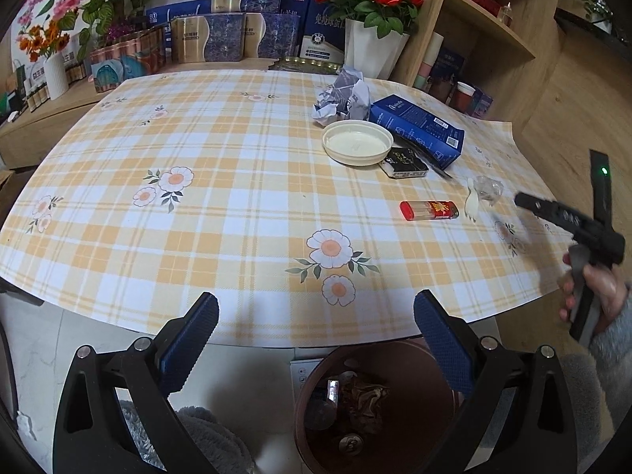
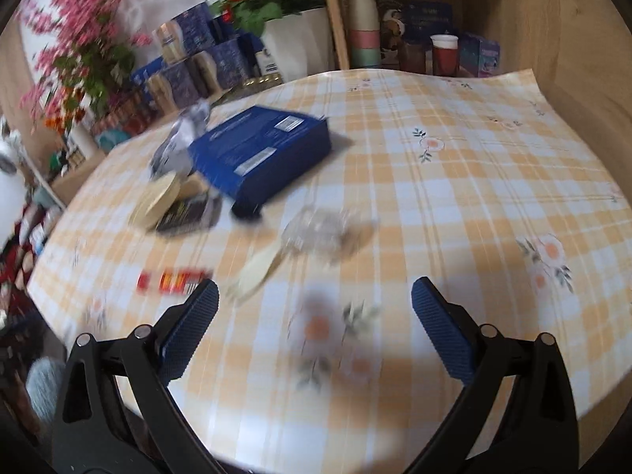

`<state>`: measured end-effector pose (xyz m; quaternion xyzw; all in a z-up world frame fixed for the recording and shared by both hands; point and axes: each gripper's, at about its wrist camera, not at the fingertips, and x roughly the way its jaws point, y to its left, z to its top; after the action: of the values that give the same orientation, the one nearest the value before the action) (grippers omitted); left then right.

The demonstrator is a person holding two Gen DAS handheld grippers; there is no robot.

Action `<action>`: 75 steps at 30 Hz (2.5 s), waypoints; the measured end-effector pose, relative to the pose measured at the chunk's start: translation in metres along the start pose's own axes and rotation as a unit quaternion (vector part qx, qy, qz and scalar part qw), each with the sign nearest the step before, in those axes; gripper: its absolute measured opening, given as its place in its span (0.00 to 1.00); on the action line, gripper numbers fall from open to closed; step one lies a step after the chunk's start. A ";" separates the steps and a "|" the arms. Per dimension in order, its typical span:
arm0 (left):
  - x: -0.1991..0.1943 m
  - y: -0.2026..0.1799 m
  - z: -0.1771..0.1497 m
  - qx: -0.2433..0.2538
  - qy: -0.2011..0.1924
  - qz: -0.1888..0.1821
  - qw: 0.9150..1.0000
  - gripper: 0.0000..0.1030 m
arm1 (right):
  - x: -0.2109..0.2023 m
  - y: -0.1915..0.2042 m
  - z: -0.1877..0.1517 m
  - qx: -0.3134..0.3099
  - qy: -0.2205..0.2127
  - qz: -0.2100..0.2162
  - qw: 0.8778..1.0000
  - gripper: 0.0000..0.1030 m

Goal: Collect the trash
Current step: 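Reach to the clear plastic wrapper and close the right tool on it, then grasp the beige round plate with the left tool while the right tool holds the wrapper, then carry the wrapper over the bin with the right tool while the left tool carries the plate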

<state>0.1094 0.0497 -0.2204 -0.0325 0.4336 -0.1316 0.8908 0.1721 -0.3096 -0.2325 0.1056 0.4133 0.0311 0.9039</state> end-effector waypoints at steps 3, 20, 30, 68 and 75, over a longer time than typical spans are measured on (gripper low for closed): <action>0.004 -0.002 0.001 0.005 0.000 -0.002 1.000 0.94 | 0.022 -0.007 0.015 0.018 0.018 0.010 1.000 0.84; 0.040 -0.005 0.041 -0.025 0.036 -0.038 0.998 0.94 | 0.044 -0.003 0.028 0.045 0.030 -0.005 0.999 0.45; 0.107 -0.032 0.112 -0.002 0.054 -0.040 0.998 0.94 | 0.016 0.001 0.026 0.056 -0.003 0.034 0.998 0.45; 0.144 -0.039 0.160 0.011 0.045 -0.016 0.999 0.83 | -0.019 0.013 -0.012 0.022 0.003 0.052 0.998 0.45; 0.095 -0.040 0.146 0.019 0.023 -0.036 0.999 0.83 | -0.038 0.025 -0.025 0.015 -0.002 0.060 0.998 0.45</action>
<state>0.2709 -0.0223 -0.1955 -0.0279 0.4503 -0.1723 0.8757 0.1289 -0.2865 -0.2154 0.1439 0.4051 0.0789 0.8994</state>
